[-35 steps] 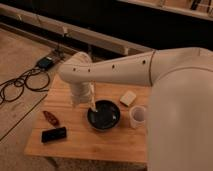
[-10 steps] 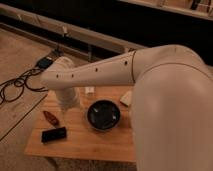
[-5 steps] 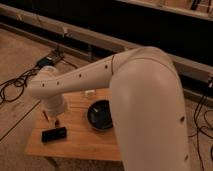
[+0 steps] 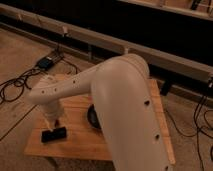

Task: Place the pepper in the ceramic bowl

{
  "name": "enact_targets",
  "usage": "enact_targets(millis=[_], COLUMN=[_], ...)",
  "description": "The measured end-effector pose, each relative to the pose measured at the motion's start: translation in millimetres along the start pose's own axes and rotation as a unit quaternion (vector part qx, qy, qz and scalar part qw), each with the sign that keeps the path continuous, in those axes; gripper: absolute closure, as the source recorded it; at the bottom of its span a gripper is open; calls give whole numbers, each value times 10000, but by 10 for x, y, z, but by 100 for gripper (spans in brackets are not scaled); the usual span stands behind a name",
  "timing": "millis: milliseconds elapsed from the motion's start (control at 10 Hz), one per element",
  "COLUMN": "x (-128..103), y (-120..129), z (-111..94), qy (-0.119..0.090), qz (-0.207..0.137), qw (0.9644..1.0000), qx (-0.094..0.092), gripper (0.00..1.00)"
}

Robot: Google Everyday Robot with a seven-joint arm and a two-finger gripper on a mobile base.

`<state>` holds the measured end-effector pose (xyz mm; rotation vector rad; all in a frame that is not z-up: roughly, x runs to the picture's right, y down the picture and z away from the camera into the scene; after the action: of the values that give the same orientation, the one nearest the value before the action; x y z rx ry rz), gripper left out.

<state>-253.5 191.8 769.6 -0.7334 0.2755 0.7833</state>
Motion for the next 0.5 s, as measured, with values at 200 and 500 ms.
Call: enact_targets(millis=[200, 500], x=[-169, -480], y=[44, 93], z=[163, 268], qy=[-32, -180], qz=[-224, -392], qw=[9997, 9991], qx=[-10, -42], gripper=[35, 35])
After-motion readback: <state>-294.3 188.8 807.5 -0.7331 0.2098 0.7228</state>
